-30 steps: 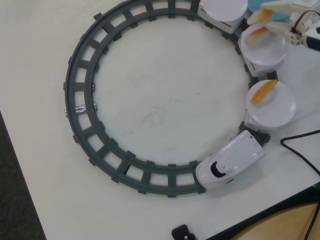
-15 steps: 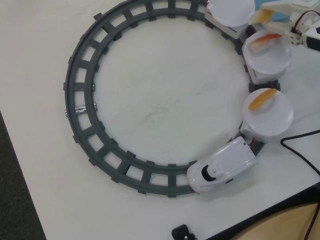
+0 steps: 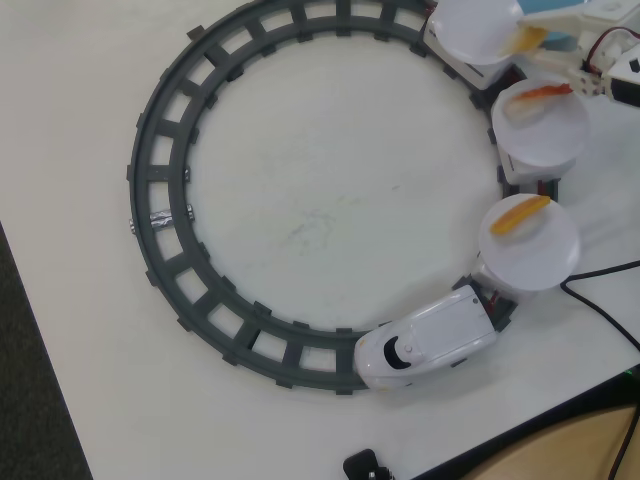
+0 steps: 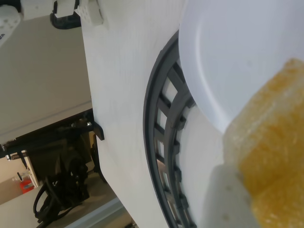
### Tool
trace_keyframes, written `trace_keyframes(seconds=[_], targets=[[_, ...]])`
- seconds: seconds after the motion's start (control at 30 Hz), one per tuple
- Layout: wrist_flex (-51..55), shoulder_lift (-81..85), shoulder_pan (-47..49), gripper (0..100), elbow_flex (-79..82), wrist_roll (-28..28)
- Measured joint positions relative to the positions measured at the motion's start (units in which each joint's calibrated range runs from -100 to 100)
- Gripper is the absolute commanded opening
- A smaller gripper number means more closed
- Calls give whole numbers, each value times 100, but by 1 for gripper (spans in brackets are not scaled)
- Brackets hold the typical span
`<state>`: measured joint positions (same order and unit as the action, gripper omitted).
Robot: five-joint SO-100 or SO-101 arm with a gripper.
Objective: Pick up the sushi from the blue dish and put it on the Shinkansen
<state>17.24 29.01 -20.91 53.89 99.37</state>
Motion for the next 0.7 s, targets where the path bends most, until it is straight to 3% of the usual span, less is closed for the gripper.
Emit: trace_keyframes(seconds=[0.6,0.7], targets=[[0,0,-260,3,0,0],[0,0,-362,7,0,0]])
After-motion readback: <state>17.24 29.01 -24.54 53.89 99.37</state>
